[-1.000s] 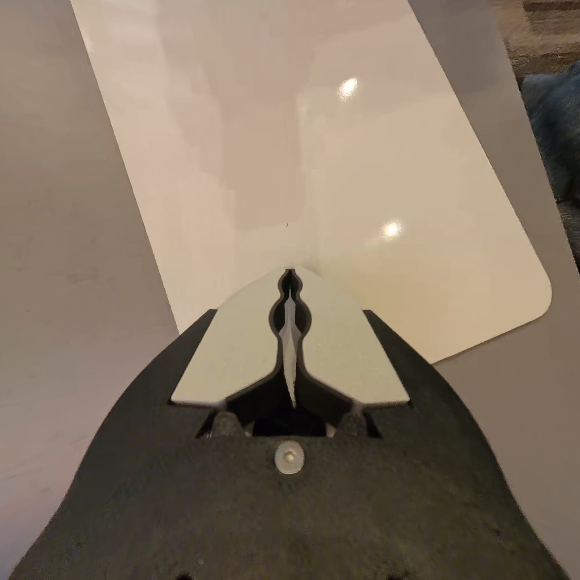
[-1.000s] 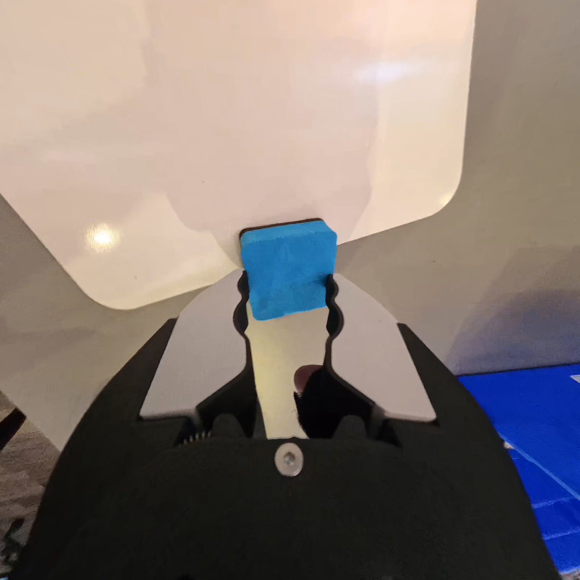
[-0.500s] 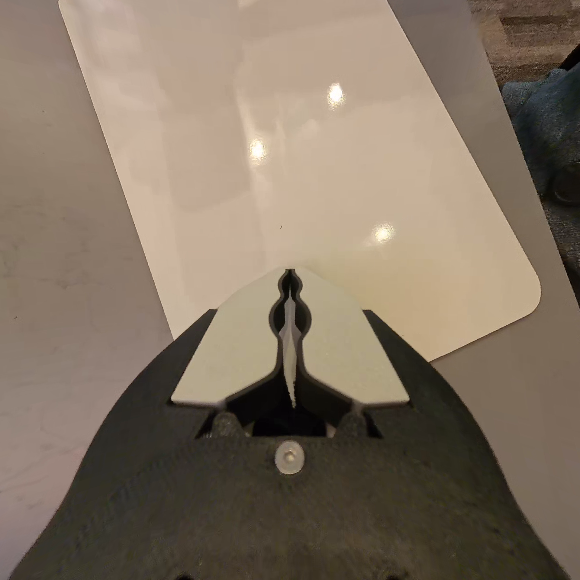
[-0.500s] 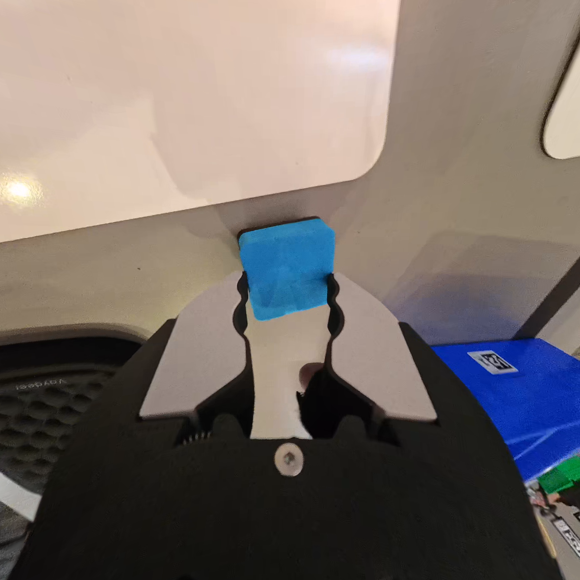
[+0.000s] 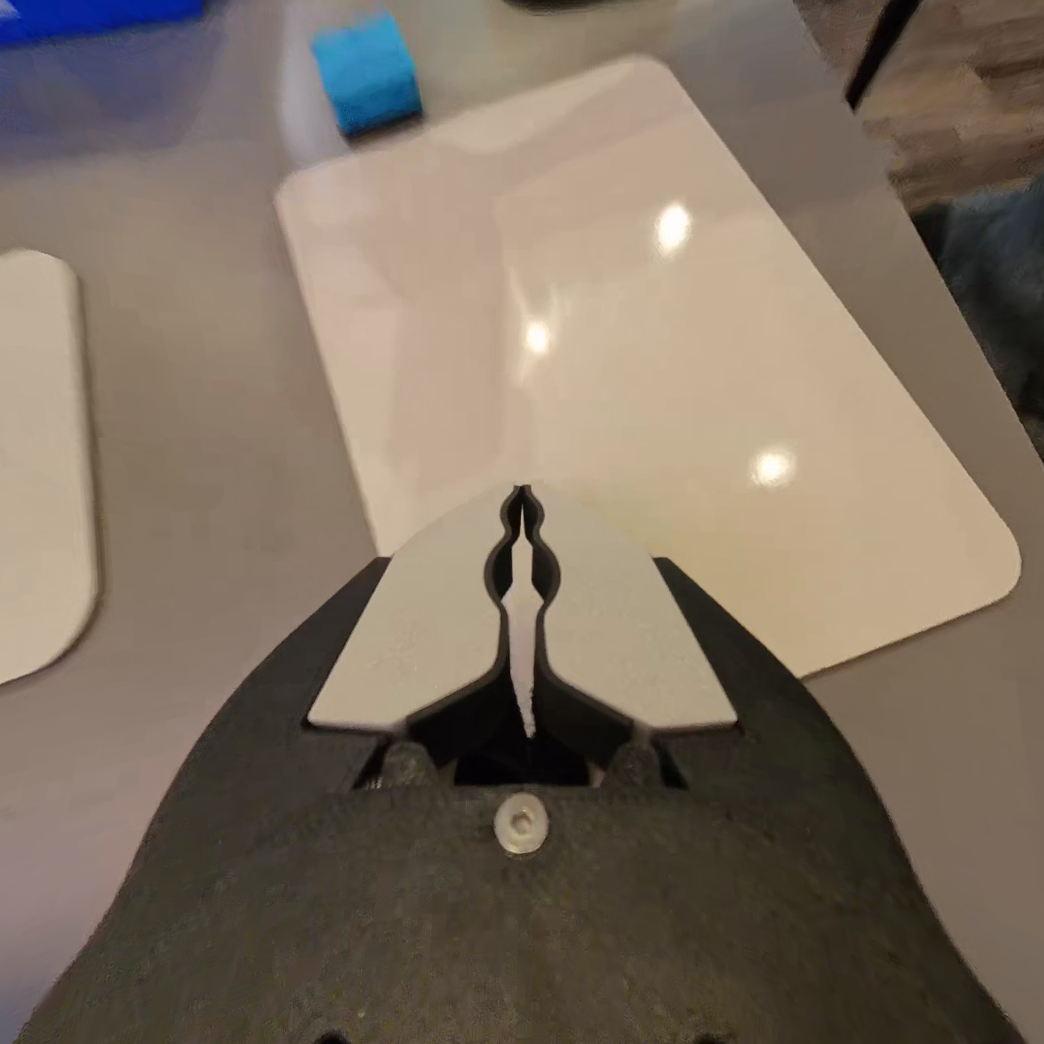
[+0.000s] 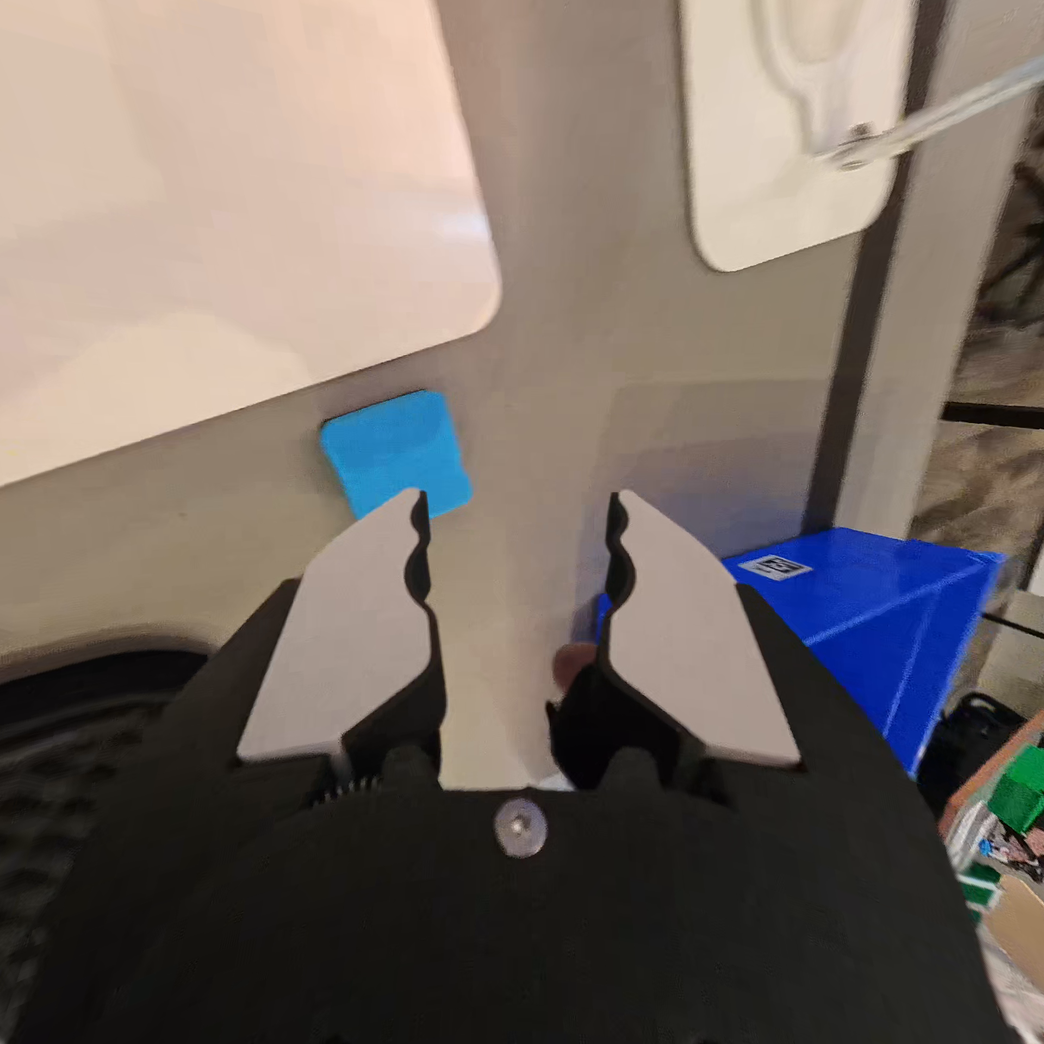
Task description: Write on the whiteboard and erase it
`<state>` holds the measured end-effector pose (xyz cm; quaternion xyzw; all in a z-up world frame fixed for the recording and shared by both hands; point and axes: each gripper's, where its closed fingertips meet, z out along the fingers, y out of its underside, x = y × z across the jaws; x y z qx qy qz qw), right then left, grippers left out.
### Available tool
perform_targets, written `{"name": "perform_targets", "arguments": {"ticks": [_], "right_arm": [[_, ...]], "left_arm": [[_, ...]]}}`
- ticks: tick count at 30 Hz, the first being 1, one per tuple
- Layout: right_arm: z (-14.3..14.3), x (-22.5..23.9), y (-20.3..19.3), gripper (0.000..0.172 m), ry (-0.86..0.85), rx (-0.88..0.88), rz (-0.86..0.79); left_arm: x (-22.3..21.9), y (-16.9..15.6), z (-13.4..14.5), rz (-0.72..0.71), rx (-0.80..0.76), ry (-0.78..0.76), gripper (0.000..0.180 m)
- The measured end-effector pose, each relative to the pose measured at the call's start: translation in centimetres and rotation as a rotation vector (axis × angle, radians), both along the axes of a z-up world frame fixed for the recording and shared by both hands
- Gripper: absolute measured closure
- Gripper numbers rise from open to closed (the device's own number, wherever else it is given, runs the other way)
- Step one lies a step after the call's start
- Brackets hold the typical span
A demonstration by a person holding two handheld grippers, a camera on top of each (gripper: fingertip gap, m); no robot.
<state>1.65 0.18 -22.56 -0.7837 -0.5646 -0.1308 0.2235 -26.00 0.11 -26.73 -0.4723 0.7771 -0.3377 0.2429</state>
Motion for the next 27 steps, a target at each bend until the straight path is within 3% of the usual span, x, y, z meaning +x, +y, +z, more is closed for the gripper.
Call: {"name": "perform_targets", "arguments": {"ticks": [3, 7, 12, 16, 19, 21, 27], "right_arm": [[0.9, 0.6, 0.9, 0.111, 0.042, 0.067, -0.032], [1.3, 0.2, 1.0, 0.112, 0.063, 0.12, -0.027], [1.6, -0.1, 0.6, 0.114, 0.083, 0.187, -0.024], [1.3, -0.5, 0.5, 0.115, 0.142, 0.223, -0.019], [0.8, -0.8, 0.6, 0.116, 0.171, 0.24, -0.007], [0.5, -1.2, 0.6, 0.117, 0.193, 0.246, 0.011], [-0.5, -1.9, 0.3, 0.117, 0.242, 0.257, 0.057]], "left_arm": [[0.5, 2.2, 3.6, 0.094, 0.009, -0.125, 0.171], [-1.0, 7.5, 8.5, 0.321, 0.097, -0.208, 0.16], [-7.5, 17.6, 12.1, 0.71, 0.276, -0.112, 0.151], [-14.4, 25.5, 9.8, 1.07, 0.223, 0.146, 0.14], [-17.3, 28.5, 5.9, 1.228, 0.004, 0.313, 0.134], [-19.2, 29.7, 3.2, 1.275, -0.024, 0.462, 0.152], [-22.9, 32.3, -0.5, 1.427, 0.072, 0.715, 0.149]]}}
